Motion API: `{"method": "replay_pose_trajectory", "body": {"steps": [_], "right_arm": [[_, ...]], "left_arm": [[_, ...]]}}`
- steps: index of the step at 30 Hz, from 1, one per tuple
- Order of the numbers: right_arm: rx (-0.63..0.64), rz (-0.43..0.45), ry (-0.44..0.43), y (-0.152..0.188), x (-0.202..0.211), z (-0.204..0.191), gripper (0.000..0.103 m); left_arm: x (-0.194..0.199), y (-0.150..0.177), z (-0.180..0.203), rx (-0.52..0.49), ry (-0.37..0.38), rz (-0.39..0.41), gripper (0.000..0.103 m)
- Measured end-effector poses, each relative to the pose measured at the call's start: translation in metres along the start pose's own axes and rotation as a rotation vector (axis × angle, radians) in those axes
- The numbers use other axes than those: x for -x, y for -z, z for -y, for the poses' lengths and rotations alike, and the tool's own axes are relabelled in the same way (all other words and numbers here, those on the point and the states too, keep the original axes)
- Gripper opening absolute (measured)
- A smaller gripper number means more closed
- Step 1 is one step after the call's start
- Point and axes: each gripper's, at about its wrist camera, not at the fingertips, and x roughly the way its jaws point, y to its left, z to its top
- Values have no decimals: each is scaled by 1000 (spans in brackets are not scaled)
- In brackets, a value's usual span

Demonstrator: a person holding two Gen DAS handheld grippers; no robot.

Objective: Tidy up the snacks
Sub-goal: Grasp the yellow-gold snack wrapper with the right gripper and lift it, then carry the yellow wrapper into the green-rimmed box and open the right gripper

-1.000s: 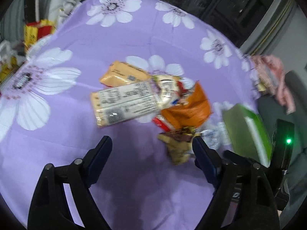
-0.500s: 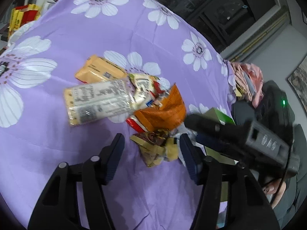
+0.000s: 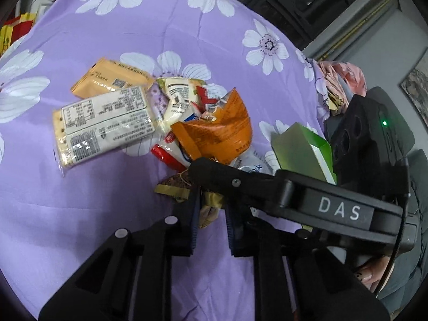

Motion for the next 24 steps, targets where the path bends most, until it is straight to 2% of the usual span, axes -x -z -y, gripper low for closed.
{"method": "replay_pose_trajectory", "body": {"steps": [3, 8, 11, 15, 24], "right_arm": [[5, 16, -17, 2, 5, 0, 49], [15, 63, -34, 7, 23, -5, 49], [47, 117, -61, 8, 41, -14, 49], [81, 212, -55, 10, 72, -20, 49], [34, 393, -21, 9, 133, 2, 49]], "left_arm": [[0, 1, 3, -11, 6, 3, 16], [14, 1, 21, -74, 20, 67, 16], [27, 0, 32, -114, 48, 116, 16], [36, -5, 53, -163, 100, 158, 16], [22, -14, 115, -297, 182, 153, 16]]}}
